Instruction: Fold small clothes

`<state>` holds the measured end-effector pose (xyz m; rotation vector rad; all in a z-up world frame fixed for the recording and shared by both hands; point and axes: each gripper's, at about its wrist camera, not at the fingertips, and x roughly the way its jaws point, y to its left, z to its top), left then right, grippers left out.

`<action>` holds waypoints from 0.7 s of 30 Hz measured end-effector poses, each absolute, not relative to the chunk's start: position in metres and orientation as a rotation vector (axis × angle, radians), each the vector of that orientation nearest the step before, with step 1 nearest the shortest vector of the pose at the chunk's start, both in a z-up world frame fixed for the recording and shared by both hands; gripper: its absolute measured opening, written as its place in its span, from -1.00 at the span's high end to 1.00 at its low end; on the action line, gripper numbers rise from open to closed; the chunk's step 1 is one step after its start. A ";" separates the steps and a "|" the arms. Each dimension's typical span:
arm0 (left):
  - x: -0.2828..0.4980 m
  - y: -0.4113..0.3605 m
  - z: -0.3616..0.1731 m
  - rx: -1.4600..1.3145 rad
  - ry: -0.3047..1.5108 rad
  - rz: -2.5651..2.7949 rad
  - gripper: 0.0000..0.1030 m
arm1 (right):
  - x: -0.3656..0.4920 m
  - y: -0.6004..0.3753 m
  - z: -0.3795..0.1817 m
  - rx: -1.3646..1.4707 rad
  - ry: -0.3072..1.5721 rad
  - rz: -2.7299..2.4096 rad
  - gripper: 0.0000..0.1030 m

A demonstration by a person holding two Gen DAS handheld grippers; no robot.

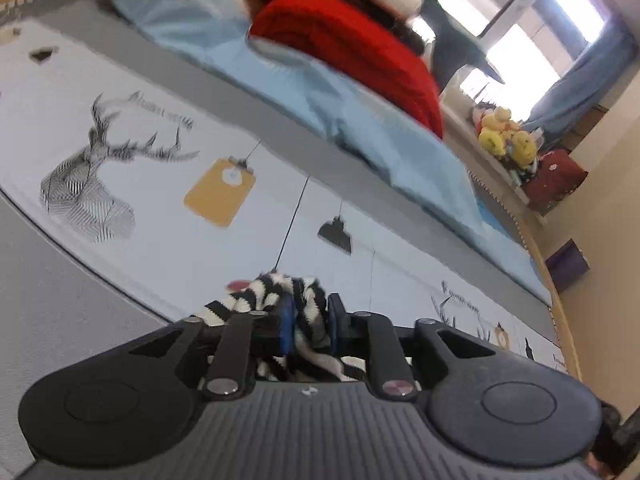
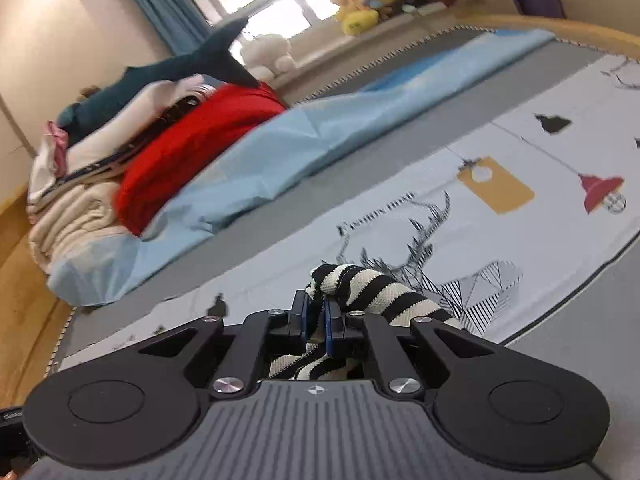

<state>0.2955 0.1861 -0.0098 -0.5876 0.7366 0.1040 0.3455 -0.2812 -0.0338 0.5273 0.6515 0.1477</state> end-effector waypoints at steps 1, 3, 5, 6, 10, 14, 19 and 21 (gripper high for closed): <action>0.294 0.191 -0.010 -0.588 0.736 0.120 0.58 | 0.351 -0.280 -0.039 0.523 0.676 0.126 0.70; 0.288 0.204 -0.007 -0.594 0.719 0.123 0.36 | 0.357 -0.284 -0.049 0.525 0.711 0.069 0.68; 0.283 0.218 -0.004 -0.605 0.719 0.090 0.18 | 0.355 -0.294 -0.052 0.527 0.721 0.052 0.64; 0.281 0.224 -0.004 -0.594 0.732 0.071 0.15 | 0.353 -0.300 -0.050 0.521 0.718 0.057 0.59; 0.271 0.242 -0.016 -0.518 0.809 0.071 0.15 | 0.342 -0.322 -0.051 0.418 0.764 0.104 0.12; 0.271 0.240 -0.039 -0.442 0.894 0.061 0.12 | 0.335 -0.338 -0.076 0.347 0.879 0.124 0.11; 0.284 0.226 -0.063 -0.363 0.939 0.061 -0.03 | 0.336 -0.326 -0.092 0.273 0.929 0.152 0.10; 0.290 0.219 -0.068 -0.337 0.933 0.052 -0.05 | 0.339 -0.317 -0.096 0.226 0.931 0.143 0.07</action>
